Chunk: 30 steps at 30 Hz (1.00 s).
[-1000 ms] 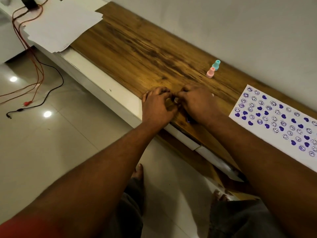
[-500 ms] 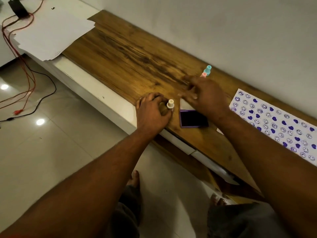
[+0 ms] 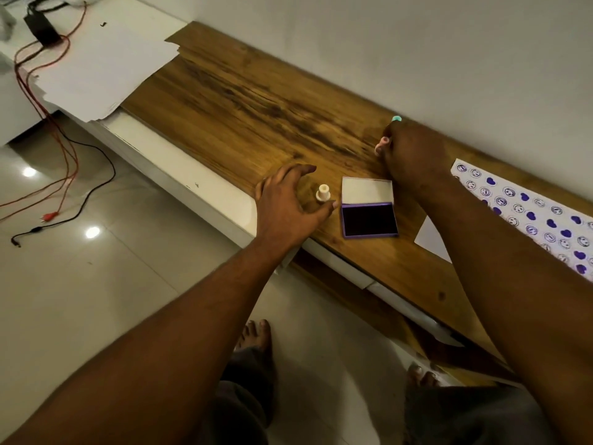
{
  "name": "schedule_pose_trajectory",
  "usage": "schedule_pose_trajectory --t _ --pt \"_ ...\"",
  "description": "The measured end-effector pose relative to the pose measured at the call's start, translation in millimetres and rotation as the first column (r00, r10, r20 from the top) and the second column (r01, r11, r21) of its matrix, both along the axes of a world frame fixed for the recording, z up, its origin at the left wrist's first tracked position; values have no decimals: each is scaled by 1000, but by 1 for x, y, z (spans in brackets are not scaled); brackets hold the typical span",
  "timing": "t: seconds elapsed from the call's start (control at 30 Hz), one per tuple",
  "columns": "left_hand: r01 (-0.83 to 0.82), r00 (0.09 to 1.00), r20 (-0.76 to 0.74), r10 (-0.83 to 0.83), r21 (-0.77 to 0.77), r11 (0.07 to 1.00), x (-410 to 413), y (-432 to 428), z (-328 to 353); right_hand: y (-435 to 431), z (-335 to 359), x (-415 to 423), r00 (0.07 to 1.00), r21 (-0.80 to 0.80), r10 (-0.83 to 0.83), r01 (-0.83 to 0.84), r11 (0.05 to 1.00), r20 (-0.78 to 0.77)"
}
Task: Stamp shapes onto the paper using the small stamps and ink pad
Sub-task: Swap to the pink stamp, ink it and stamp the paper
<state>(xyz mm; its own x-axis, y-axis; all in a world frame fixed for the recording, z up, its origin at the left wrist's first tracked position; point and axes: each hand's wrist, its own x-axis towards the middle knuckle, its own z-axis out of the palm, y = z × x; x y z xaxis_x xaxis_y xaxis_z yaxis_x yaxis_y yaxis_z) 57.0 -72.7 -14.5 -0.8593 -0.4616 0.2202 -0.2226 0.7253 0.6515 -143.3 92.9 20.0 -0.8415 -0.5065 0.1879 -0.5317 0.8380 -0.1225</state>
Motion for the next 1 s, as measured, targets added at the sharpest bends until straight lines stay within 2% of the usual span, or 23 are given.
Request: schedule_pose_trajectory --t 0.17,0.27,0.37,0.53,0.67,0.8,0.9,1.0 --pt "4 996 -86 -8 -48 999 -3 6 8 5 3 4 991 110 34 -48 993 127" --pt "3 995 -104 -14 -106 994 -7 14 21 12 28 24 965 -75 68 -51 996 253" --pt "31 995 -91 -47 -171 985 -11 27 37 23 55 57 930 -292 145 -43 955 339" --pt "135 982 -98 -163 -245 960 -8 52 61 55 79 116 899 -489 194 26 872 394" --pt "230 964 -63 -258 -284 931 3 69 68 77 75 137 908 -505 187 30 863 374" --pt "231 968 -23 -249 -292 928 14 72 69 80 65 140 900 -514 231 -9 858 369" --pt "222 974 23 -225 -282 933 18 70 64 79 57 136 902 -460 267 -88 884 339" --pt "231 973 51 -226 -289 929 18 69 58 79 49 131 915 -332 303 -208 920 266"
